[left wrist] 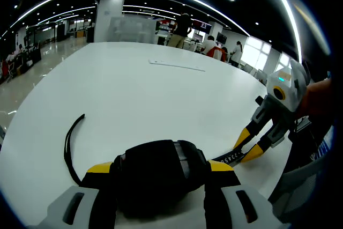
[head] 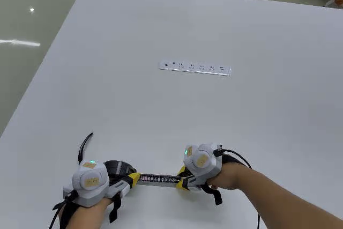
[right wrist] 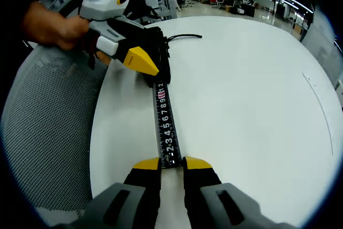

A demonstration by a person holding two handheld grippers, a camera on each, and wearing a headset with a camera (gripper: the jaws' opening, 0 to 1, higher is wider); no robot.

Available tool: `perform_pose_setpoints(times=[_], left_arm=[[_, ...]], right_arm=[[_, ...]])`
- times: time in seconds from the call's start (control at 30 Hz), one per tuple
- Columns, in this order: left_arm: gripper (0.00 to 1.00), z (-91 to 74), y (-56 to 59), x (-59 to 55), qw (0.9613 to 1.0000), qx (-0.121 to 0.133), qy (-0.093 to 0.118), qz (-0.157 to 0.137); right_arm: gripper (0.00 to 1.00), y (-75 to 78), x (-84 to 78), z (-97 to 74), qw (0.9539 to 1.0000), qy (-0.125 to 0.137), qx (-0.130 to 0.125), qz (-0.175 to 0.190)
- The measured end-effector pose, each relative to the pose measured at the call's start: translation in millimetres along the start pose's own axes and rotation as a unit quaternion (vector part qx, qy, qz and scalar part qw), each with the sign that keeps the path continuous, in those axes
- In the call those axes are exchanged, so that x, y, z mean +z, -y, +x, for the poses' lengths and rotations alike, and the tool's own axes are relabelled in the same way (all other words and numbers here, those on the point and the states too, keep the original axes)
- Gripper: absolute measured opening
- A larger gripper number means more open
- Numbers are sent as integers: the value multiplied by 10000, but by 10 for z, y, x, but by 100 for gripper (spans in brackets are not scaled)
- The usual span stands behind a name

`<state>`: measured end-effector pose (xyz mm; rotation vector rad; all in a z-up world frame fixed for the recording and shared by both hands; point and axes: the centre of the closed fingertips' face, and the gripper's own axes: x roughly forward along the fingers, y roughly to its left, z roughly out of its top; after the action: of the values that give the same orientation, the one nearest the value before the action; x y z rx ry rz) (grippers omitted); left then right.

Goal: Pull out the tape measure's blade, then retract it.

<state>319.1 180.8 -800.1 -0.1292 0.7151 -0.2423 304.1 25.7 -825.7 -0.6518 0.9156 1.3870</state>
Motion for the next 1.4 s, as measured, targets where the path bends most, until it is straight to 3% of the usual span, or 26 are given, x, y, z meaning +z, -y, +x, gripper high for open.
perform_pose_setpoints(times=[1.4], left_arm=[[63, -14, 1, 13, 10000, -11, 10, -87]], right_arm=[[14, -37, 226, 131, 9999, 113, 28, -25]])
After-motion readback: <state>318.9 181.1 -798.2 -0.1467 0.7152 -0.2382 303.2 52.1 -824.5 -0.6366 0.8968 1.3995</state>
